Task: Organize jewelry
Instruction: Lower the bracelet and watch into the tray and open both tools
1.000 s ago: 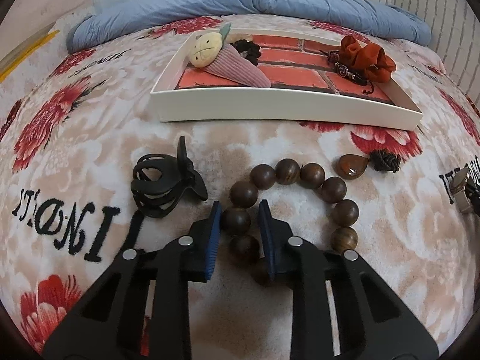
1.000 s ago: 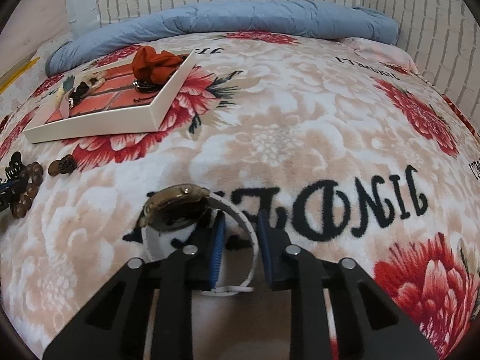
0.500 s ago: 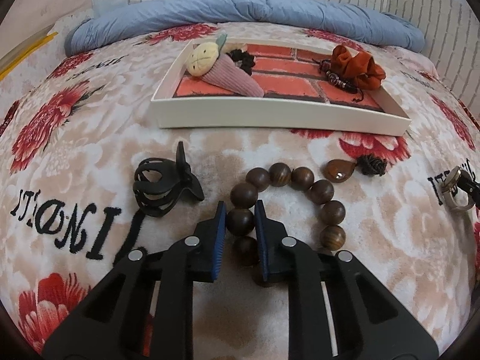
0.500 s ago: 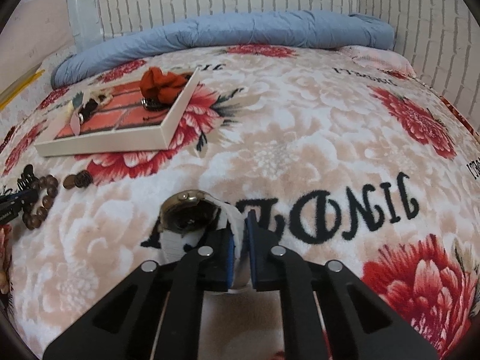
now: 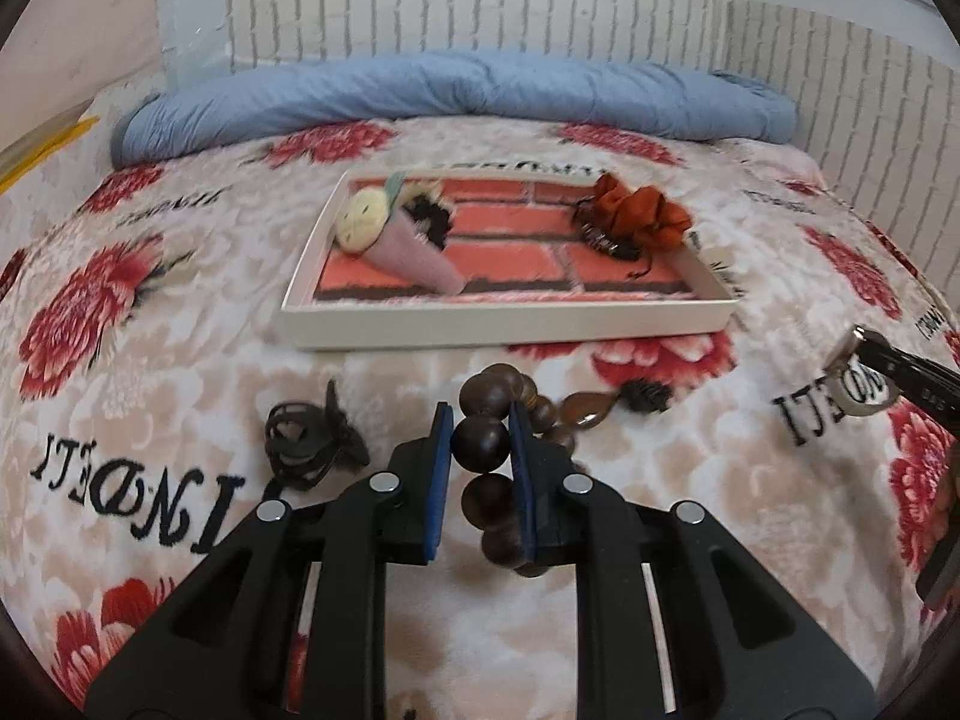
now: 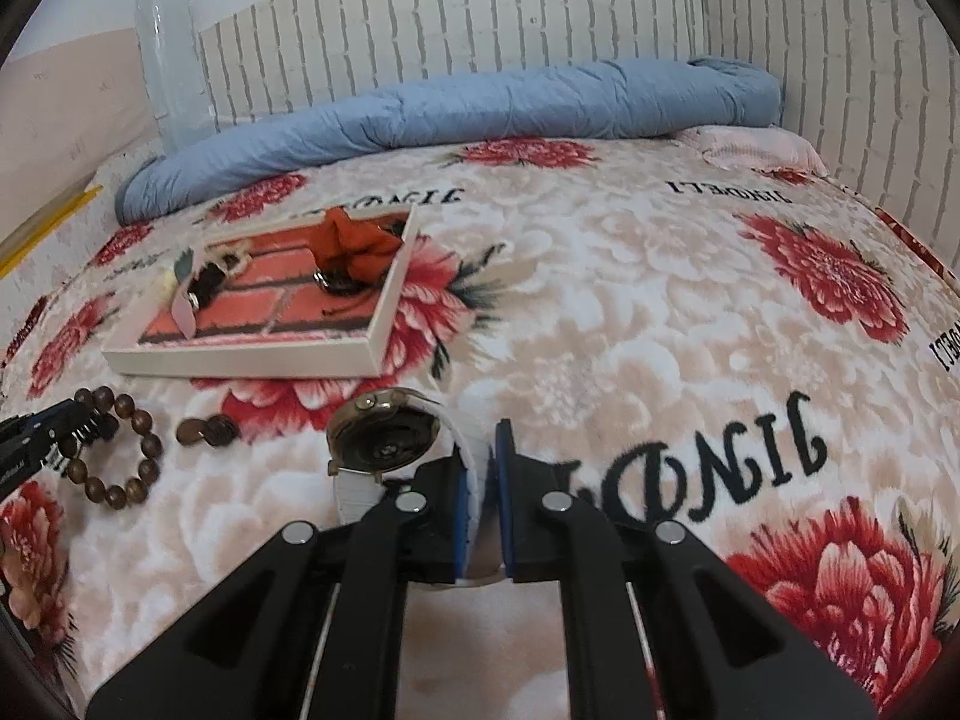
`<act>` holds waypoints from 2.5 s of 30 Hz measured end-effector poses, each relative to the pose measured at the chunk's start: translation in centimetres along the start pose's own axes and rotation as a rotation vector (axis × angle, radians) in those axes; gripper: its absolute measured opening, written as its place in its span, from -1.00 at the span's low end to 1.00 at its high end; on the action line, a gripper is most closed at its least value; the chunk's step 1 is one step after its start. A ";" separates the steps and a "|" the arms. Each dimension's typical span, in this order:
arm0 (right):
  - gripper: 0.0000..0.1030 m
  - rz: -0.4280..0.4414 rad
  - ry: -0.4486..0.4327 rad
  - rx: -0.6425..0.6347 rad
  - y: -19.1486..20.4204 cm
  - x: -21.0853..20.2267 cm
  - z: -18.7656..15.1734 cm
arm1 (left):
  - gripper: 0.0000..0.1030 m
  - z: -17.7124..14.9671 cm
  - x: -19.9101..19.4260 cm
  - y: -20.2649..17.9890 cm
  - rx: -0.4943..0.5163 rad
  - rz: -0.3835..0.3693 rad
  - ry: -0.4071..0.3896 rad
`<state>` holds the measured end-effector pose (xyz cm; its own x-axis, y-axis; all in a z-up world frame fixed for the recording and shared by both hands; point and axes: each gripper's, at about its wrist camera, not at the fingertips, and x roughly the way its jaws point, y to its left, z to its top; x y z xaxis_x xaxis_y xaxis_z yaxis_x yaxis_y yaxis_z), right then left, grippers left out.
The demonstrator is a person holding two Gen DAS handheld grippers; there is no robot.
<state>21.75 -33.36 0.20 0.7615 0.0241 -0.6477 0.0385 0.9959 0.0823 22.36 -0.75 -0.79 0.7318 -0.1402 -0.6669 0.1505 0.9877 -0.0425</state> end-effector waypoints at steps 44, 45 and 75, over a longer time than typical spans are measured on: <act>-0.84 0.044 -0.007 -0.105 13.6 13.3 9.5 | -0.66 13.2 11.0 2.0 -0.002 0.105 -0.039; -0.84 0.043 -0.005 -0.106 13.6 13.6 9.4 | -0.66 13.1 11.3 2.0 -0.001 0.111 -0.036; -0.84 0.037 0.041 -0.024 11.3 18.3 8.4 | -0.59 11.1 16.0 3.6 -0.014 0.199 0.055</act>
<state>41.54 -22.45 -4.33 0.7353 0.0639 -0.6747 -0.0052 0.9960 0.0887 41.99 -0.25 -3.36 0.7088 0.0611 -0.7027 -0.0030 0.9965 0.0836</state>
